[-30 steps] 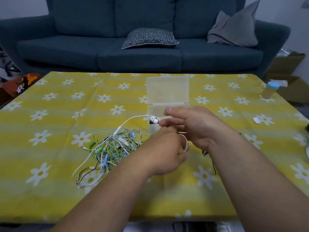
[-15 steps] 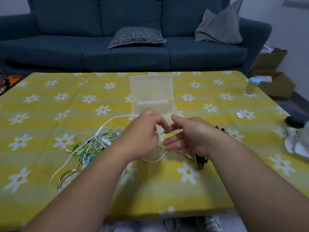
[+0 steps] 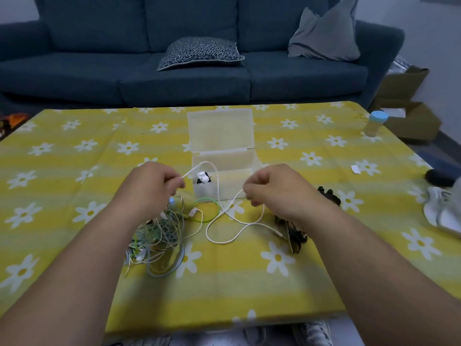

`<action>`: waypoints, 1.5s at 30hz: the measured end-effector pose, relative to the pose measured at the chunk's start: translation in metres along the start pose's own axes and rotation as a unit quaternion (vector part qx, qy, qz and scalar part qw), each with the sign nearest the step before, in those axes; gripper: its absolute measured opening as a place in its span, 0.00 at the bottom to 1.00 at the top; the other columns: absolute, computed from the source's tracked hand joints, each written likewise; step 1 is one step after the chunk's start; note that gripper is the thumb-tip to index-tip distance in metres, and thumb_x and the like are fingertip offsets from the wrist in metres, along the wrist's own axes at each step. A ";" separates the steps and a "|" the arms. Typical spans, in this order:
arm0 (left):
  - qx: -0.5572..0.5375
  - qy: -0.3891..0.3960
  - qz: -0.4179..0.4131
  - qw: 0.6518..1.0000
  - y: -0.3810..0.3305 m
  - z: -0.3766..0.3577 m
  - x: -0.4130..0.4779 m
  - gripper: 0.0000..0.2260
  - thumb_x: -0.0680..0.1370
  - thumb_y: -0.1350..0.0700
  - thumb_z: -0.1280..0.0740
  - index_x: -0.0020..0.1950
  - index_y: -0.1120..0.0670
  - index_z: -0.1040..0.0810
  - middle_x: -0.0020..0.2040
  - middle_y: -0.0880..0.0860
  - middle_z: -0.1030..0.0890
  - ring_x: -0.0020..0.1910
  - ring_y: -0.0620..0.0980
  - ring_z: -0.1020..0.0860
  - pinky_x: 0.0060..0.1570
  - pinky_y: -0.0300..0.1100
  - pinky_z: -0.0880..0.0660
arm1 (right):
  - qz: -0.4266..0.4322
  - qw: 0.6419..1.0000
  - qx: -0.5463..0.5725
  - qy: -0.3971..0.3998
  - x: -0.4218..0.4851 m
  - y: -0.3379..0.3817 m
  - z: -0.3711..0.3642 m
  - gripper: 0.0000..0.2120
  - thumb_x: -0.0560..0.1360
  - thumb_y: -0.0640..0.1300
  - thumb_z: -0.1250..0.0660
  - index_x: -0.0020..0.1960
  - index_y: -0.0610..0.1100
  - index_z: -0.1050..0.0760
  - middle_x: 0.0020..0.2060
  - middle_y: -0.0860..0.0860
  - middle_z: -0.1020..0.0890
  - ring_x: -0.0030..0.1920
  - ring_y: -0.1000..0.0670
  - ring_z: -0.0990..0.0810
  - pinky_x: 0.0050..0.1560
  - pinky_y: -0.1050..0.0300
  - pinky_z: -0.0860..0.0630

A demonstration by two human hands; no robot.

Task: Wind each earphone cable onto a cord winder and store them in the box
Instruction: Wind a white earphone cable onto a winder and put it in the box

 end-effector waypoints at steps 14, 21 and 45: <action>-0.154 0.083 -0.096 0.980 -0.010 0.000 -0.015 0.04 0.77 0.59 0.30 0.43 0.53 0.22 0.32 0.52 0.24 0.31 0.51 0.26 0.35 0.48 0.26 | 0.095 0.941 0.321 -0.055 0.006 0.040 -0.006 0.13 0.79 0.40 0.36 0.37 0.45 0.22 0.23 0.55 0.28 0.26 0.55 0.32 0.43 0.54 0.25; 0.026 0.168 0.023 0.985 0.044 0.000 -0.017 0.08 0.78 0.55 0.31 0.40 0.51 0.16 0.36 0.58 0.20 0.31 0.50 0.29 0.33 0.41 0.34 | 0.056 0.725 0.685 -0.041 0.008 0.036 0.033 0.16 0.80 0.43 0.42 0.34 0.44 0.33 0.39 0.46 0.16 0.39 0.47 0.17 0.46 0.55 0.21; -0.296 0.024 -0.138 0.945 -0.019 0.032 -0.031 0.11 0.81 0.50 0.35 0.47 0.52 0.14 0.30 0.51 0.25 0.31 0.49 0.30 0.32 0.46 0.32 | 0.111 0.979 0.154 0.075 0.006 0.056 -0.058 0.05 0.76 0.41 0.31 0.43 0.41 0.18 0.31 0.47 0.19 0.34 0.49 0.24 0.41 0.52 0.30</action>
Point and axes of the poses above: each hand's wrist, its own x-axis towards the middle knuckle, its own z-axis out of the back of the hand, y = z × x, the point moved 3 cm from there along x, towards the middle knuckle
